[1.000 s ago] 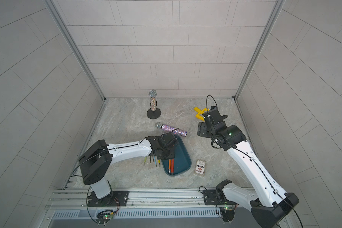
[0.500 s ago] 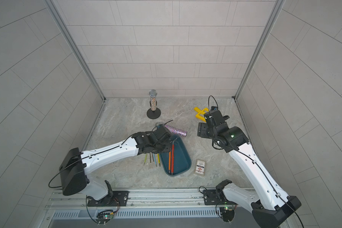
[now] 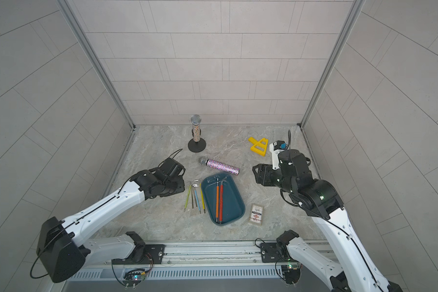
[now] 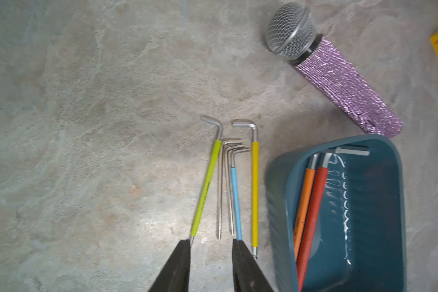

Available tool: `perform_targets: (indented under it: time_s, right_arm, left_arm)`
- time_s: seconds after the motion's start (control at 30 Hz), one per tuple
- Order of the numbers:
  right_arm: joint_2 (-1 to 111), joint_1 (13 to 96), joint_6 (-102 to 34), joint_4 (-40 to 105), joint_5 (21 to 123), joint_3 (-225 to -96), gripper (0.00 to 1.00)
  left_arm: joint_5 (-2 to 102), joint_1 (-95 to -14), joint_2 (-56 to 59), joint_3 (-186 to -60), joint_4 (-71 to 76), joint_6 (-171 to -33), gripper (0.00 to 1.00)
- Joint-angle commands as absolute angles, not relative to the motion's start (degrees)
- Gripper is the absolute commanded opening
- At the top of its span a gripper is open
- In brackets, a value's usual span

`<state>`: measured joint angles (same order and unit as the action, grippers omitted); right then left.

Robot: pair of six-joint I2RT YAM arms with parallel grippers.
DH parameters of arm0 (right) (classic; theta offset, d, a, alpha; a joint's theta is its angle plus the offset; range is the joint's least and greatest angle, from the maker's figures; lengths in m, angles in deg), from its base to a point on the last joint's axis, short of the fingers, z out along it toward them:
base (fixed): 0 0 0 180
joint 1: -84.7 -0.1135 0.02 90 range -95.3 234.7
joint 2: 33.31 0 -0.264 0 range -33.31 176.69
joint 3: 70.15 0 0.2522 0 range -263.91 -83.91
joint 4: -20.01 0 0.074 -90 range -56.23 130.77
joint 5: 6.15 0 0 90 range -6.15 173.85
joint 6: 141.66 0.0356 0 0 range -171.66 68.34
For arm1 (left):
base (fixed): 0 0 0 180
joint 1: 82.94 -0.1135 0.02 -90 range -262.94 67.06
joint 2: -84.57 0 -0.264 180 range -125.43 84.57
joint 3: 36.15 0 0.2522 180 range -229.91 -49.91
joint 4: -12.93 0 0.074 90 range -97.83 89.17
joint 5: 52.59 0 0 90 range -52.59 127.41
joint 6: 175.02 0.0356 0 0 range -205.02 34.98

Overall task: Put the hex key on the desktop into the storage box
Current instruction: Pick up the Allen key from the center of the board.

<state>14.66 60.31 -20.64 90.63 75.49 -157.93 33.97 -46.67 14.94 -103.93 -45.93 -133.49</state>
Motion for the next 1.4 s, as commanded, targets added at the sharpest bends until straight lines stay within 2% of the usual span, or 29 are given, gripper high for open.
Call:
perform_targets:
  time_s: [0.0,0.27,0.5,0.9,1.37]
  right_arm:
    - [11.5,60.0,-21.0,90.9,70.1,-158.8,0.72]
    - [3.7,60.0,-18.8,91.0,62.2,-157.3,0.71]
    - [-2.7,60.0,-17.3,91.2,63.1,-155.4,0.72]
    - [-1.3,60.0,-16.2,88.5,62.2,-153.3,0.71]
    - [-1.4,60.0,-15.8,88.6,62.8,-152.0,0.71]
  left_arm:
    - [35.3,-47.9,15.4,-101.7,-47.7,-130.6,0.35]
    - [38.1,-48.2,12.5,-96.2,-42.4,-130.0,0.34]
    - [40.5,-48.2,9.0,-94.0,-37.9,-129.1,0.33]
    - [42.4,-48.0,-2.7,-98.3,-36.1,-125.0,0.28]
    - [41.5,-47.8,-6.0,-99.8,-36.4,-122.8,0.28]
